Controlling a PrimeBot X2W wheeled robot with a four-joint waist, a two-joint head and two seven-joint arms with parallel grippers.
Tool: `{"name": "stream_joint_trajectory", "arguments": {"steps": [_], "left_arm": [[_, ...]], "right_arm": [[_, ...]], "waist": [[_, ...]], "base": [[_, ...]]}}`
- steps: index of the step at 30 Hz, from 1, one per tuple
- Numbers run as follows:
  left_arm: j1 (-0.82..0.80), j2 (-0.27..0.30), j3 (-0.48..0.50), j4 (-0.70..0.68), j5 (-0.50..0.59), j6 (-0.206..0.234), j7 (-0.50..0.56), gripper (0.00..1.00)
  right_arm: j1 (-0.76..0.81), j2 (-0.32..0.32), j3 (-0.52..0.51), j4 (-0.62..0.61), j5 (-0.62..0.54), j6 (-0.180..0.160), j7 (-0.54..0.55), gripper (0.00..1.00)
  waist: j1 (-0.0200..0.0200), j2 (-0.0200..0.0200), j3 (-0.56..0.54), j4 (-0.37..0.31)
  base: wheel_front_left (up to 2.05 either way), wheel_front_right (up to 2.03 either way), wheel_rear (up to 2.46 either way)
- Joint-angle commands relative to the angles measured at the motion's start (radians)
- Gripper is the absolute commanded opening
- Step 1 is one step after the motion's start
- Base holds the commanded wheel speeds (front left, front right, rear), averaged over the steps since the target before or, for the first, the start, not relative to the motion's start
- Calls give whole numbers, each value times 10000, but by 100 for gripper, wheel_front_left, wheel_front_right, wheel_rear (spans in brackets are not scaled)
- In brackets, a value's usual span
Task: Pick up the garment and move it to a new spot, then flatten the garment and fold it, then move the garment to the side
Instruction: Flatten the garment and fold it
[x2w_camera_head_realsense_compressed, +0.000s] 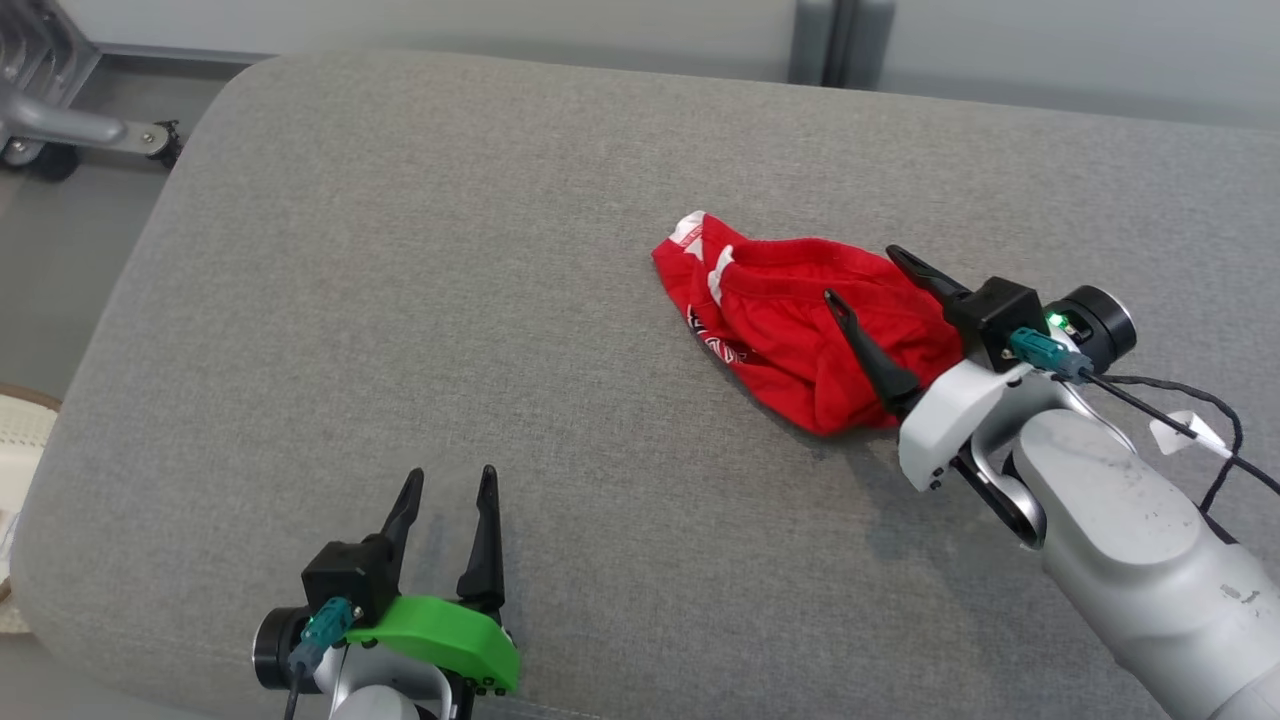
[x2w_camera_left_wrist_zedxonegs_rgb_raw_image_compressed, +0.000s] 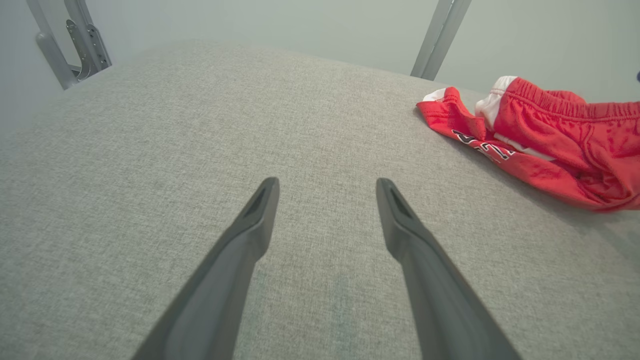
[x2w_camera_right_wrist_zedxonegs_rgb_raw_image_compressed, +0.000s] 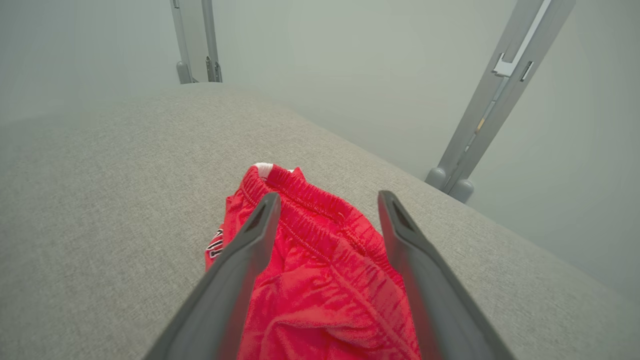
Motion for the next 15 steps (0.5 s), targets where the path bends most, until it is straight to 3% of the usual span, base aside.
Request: {"name": "stream_joint_trajectory", "arguments": {"steps": [1,6,14,15], "left_arm": [[-68,16,-106,-105,-145,88,0,100],[-215,14,-430,-252,-459,219,0,100],[-181,14,-577,-404,-759,401,0,100],[-159,14,-568,-423,-767,420,0,100]], "right_arm": [[-398,-70,562,359,197,-13,-25,100],[-1499,-368,2270,1305,1246,-13,419,100],[-2519,-505,4017,2261,2474,-13,831,100],[-2592,-553,4250,2311,2619,-13,880,75]], "waist": [[0,0,397,649],[0,0,663,1198],[0,0,945,1736],[0,0,960,1756]], "base": [[0,0,0],[0,0,0],[0,0,0],[0,0,0]]}}
